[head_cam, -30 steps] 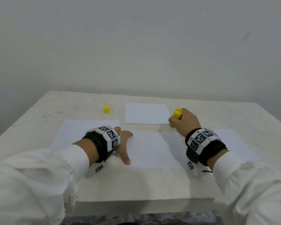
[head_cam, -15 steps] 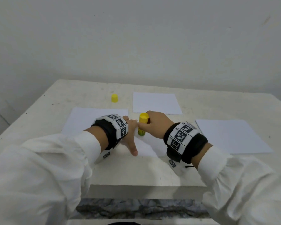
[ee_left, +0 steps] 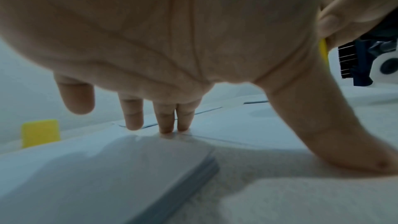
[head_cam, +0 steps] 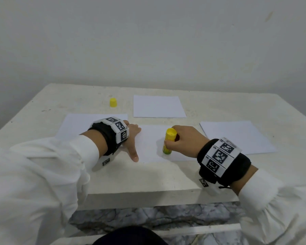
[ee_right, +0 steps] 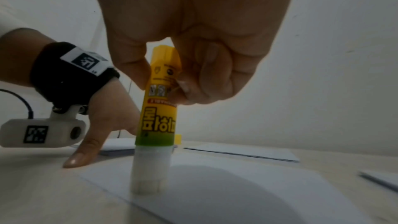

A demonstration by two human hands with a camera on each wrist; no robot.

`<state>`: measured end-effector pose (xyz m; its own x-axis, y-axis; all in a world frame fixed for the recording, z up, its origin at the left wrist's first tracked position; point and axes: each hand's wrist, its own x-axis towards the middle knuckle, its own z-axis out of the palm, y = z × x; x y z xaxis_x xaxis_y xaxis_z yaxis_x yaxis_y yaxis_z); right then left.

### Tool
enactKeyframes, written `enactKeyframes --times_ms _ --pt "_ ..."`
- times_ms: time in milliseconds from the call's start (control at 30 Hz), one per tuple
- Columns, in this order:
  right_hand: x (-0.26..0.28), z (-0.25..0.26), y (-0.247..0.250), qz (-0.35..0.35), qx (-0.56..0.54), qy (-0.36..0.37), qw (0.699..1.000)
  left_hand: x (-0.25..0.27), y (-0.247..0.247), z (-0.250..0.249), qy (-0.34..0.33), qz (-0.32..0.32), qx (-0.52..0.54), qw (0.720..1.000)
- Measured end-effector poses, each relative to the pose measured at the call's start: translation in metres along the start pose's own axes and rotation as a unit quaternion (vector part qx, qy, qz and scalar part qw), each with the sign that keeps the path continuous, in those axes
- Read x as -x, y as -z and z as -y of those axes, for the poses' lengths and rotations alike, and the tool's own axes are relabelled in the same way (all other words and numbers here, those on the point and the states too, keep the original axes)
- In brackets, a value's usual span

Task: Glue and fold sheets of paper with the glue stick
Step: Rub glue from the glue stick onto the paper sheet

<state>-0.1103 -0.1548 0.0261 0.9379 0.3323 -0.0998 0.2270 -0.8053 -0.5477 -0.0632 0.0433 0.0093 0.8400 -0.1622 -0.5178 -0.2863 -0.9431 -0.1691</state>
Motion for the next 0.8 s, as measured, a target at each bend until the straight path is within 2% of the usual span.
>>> enactKeyframes --times_ms 267,367,500,633,733,800 --pt "0.024 -0.057 0.036 -0.038 0.018 -0.078 0.996 -0.002 0.0 -0.003 -0.002 -0.008 -0.006 1.0" --pt "0.011 -0.061 0.047 -0.049 0.025 -0.092 0.994 0.0 0.001 -0.003 0.0 -0.013 0.006 1.0" --pt "-0.029 -0.059 0.061 -0.116 0.018 -0.109 0.987 0.0 0.001 -0.002 0.019 0.0 0.043 0.999" --pt "-0.061 -0.064 0.058 -0.09 0.044 -0.14 0.985 -0.006 0.001 -0.003 0.02 0.003 0.009 1.0" --pt "-0.069 -0.069 0.055 -0.084 0.044 -0.146 0.985 -0.003 0.004 -0.01 0.013 -0.025 -0.028 0.999" --pt "-0.07 -0.071 0.055 -0.084 0.043 -0.143 0.985 -0.005 0.012 -0.027 -0.008 -0.052 -0.01 0.999"
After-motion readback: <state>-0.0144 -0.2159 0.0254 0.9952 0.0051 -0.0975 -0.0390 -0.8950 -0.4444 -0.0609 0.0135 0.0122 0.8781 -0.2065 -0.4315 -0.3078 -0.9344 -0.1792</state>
